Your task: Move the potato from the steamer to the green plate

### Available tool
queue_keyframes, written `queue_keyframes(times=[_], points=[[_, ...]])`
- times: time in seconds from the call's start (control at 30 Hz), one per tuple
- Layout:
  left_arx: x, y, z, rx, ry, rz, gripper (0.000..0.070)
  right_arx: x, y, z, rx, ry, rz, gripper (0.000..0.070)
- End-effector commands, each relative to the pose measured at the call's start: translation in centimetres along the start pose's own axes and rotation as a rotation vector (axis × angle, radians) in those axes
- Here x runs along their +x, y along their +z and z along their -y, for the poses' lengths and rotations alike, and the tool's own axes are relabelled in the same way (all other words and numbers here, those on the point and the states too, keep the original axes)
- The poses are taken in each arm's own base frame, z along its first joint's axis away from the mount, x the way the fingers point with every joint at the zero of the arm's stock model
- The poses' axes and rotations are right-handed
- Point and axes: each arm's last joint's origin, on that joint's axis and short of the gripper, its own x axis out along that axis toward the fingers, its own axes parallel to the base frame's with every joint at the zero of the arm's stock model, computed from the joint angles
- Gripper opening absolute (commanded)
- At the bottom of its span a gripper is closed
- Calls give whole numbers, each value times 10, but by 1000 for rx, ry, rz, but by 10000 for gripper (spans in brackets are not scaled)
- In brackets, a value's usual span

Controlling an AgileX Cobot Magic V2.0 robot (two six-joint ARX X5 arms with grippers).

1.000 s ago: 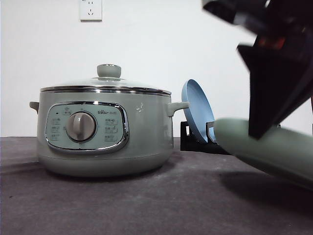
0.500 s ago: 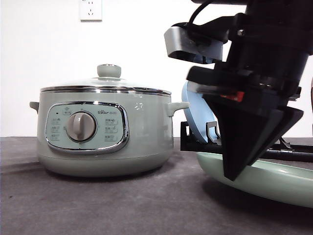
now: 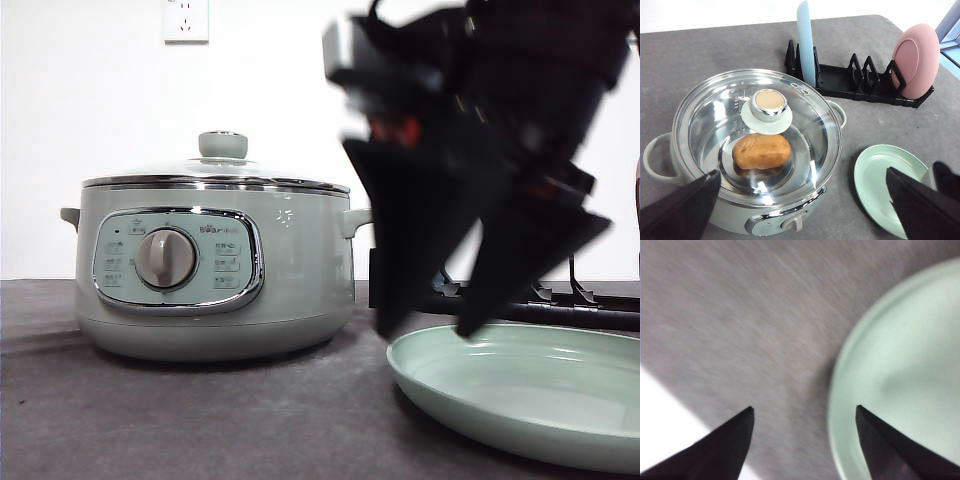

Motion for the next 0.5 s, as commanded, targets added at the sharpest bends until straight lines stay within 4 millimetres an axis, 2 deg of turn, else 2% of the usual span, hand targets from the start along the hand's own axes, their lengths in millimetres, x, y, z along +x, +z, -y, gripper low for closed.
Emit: queue_keyframes(times=[0.0,0.13,0.23,0.47], points=[[0,5,2,19,-12,13,675,-14,10,-4,15,34,63,420],[0,5,2,19,-12,12,675,-42,19,0,38,83,165,435],[0,5,2,19,-12,11,675,-68,22,8,63,95,261,509],[0,5,1,27,-12,11,675,-124,4,30,116,74,483,588]])
